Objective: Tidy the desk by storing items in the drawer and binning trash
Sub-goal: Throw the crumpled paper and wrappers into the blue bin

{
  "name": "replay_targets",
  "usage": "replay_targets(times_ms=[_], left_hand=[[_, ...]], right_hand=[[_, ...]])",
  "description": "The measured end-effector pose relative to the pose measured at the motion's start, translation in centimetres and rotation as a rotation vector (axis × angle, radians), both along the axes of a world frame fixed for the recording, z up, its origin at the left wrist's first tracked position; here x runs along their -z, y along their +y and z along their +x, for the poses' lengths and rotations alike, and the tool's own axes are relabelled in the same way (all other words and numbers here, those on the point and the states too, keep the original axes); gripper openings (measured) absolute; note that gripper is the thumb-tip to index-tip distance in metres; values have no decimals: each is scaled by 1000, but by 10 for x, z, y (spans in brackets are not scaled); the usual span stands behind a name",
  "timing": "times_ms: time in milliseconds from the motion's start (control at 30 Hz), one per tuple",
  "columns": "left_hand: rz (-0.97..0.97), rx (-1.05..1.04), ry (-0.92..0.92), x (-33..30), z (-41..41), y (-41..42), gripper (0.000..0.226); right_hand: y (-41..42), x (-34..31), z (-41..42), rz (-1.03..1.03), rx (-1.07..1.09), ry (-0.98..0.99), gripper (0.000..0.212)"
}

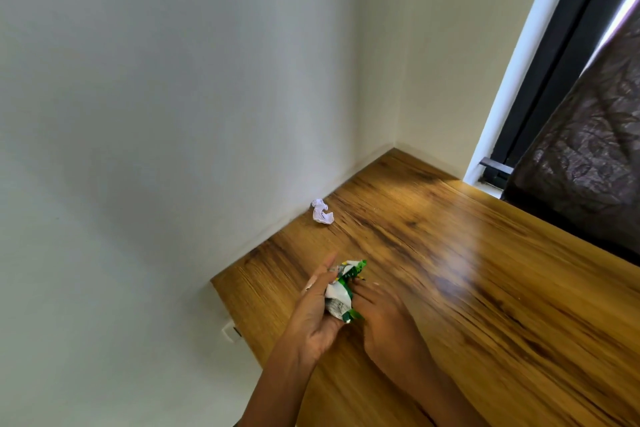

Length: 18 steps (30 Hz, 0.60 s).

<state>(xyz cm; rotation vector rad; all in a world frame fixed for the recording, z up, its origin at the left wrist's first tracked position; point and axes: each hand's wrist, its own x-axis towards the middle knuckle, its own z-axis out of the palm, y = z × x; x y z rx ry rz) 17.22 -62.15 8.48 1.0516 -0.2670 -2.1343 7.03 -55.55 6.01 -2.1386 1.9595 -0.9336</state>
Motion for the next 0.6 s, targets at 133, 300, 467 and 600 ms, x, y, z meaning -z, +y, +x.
replay_targets(times_ms=[133,300,467,600], left_hand=[[-20,-54,-53,5,11,-3,46],[-74,-112,-50,10,30,-4,49],[-122,-157,-75,12,48,-6,50],[-149,-181,-117,8,60,-7,48]], right_hand=[[-8,-11,-8,201,31,-368,39],[-62,-26,-17,11,119,-480,19],[-151,-2,-14,170,16,-316,36],[-199,25,-7,353,32,29,54]])
